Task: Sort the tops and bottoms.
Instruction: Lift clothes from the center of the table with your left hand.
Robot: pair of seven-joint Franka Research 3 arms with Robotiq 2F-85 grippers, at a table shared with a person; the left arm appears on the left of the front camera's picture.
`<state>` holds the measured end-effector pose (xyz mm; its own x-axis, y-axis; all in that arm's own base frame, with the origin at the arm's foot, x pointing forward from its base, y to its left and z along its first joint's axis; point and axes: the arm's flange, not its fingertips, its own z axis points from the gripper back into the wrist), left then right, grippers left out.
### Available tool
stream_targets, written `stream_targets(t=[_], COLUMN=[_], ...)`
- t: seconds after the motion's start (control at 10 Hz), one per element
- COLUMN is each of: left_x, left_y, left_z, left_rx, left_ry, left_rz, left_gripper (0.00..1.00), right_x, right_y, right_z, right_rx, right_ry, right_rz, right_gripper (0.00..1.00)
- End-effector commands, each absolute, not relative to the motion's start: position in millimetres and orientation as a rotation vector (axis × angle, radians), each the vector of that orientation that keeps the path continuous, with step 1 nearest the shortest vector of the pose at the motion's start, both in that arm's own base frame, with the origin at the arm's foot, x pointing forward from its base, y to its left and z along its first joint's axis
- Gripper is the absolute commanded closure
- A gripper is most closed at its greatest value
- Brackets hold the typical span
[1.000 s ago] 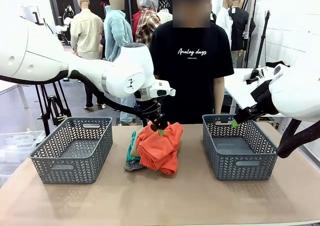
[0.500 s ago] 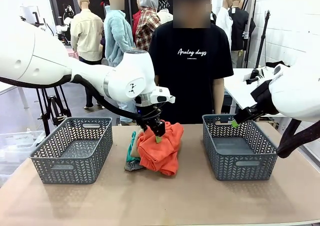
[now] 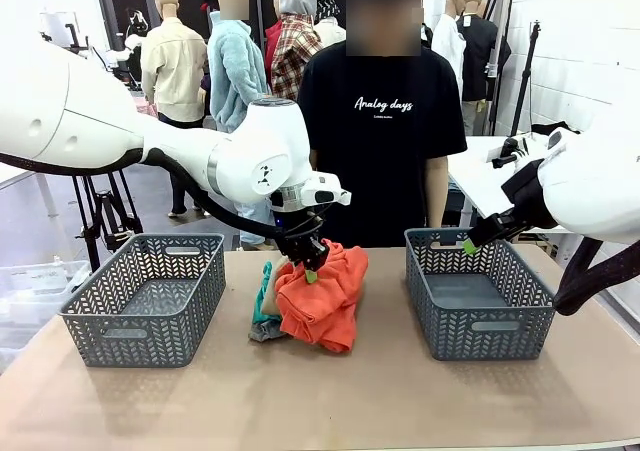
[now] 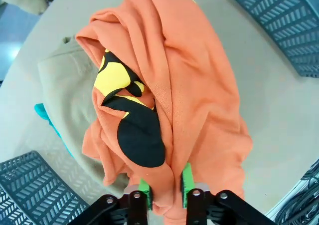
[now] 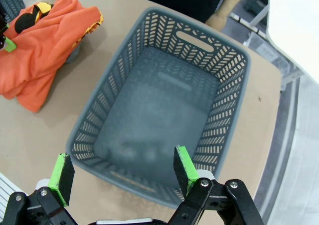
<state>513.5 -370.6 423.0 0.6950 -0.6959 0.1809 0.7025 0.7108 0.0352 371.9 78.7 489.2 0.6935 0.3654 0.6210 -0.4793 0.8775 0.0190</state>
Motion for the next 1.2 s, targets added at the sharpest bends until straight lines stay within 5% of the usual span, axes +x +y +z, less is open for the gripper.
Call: stream_targets(t=[0.0,0.4,1.1], left_x=[504,482,440], left_y=[-363,-358,-338], left_z=[428,475,666], left_rx=[-0.081,-0.084,-0.038], left_ry=[-0.176,-0.177,-0.570], left_rz=[-0.771,-0.762,-0.835], left_gripper=[1.00,1.00,1.00], right_x=[373,373,373], right_y=[78,78,78], right_z=[488,488,488], right_rx=[0.200,0.200,0.200], right_ry=[-0.654,-0.654,-0.654], right_rz=[0.469,0.469,0.469], right_gripper=[0.00,0.00,0.00])
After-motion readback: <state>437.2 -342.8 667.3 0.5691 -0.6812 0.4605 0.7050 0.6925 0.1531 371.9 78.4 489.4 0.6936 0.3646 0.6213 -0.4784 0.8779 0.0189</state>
